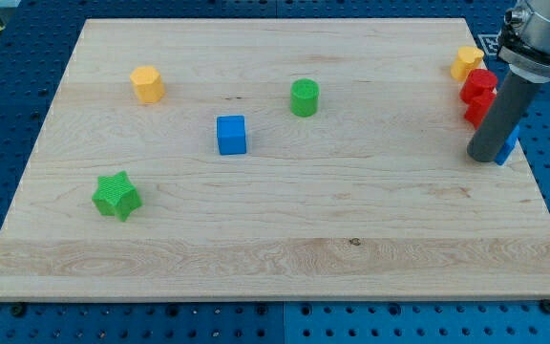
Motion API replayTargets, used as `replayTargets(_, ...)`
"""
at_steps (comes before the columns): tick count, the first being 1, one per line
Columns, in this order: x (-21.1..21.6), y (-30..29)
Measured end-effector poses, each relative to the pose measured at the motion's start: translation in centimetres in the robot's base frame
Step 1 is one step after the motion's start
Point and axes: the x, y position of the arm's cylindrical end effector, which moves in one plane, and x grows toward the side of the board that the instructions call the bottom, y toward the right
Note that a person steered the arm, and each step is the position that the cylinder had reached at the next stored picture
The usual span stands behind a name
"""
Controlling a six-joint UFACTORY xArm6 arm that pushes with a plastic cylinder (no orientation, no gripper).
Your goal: Slightly push the blue triangle close to red star
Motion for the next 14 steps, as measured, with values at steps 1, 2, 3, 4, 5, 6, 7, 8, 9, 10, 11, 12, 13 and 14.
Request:
replayTargets(1,0.1,0.0)
replayTargets(2,1.5,1.5)
replayTargets(3,2.2,3.0)
replayTargets(4,3.5,5.3)
replayTargets(5,4.3,7.0)
replayTargets(6,3.7,7.0)
replayTargets(7,3.7,7.0)
replayTargets(8,3.7,7.0)
replayTargets(9,3.9,7.0)
replayTargets(10,3.9,6.4)
replayTargets(11,3.8,5.4)
replayTargets(12,3.8,5.4)
replayTargets(13,3.6,7.2)
replayTargets(14,3.6,7.7)
